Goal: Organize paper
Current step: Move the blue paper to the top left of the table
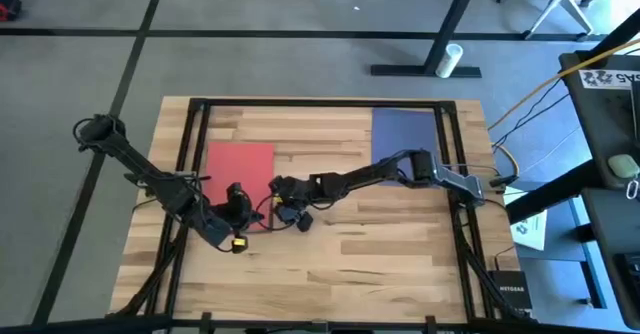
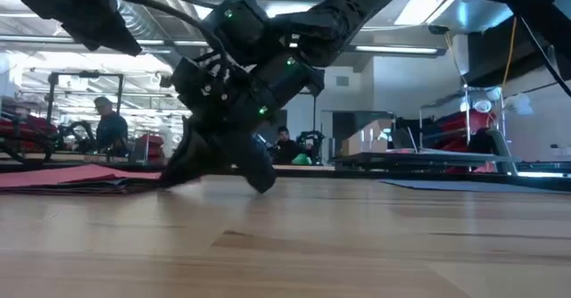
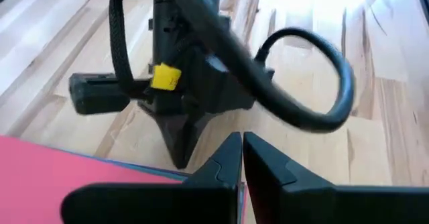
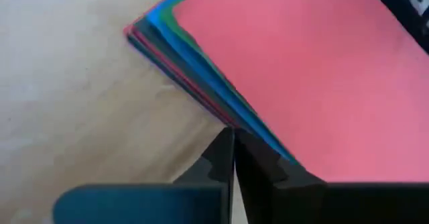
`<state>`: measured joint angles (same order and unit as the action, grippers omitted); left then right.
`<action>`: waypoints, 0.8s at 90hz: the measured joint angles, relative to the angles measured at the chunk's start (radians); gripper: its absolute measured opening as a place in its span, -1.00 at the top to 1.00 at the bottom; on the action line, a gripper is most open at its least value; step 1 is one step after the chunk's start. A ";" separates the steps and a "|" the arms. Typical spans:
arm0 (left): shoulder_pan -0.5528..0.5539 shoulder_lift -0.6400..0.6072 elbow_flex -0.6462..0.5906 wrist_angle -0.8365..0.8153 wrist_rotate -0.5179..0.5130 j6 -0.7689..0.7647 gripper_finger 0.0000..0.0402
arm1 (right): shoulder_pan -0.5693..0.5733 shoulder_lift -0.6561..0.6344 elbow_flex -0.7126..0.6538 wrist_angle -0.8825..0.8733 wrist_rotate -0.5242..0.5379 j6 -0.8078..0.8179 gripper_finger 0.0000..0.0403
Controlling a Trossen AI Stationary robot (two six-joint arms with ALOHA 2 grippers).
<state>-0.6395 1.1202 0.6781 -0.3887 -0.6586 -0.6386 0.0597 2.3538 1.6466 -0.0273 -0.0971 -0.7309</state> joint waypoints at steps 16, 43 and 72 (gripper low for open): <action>0.026 0.000 0.000 -0.155 0.000 -0.170 1.00 | 0.000 -0.027 0.001 -0.013 0.045 0.049 0.99; 0.080 0.001 0.000 -0.471 0.039 -0.560 1.00 | -0.022 -0.125 0.002 -0.257 0.156 0.045 1.00; 0.219 0.085 0.000 -0.463 0.125 -0.589 1.00 | -0.100 -0.247 0.001 -0.621 0.227 0.183 1.00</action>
<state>-0.4203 1.2050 0.6777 -0.8519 -0.5332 -1.2277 -0.0405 2.1064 1.6478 -0.6483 0.1298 -0.5479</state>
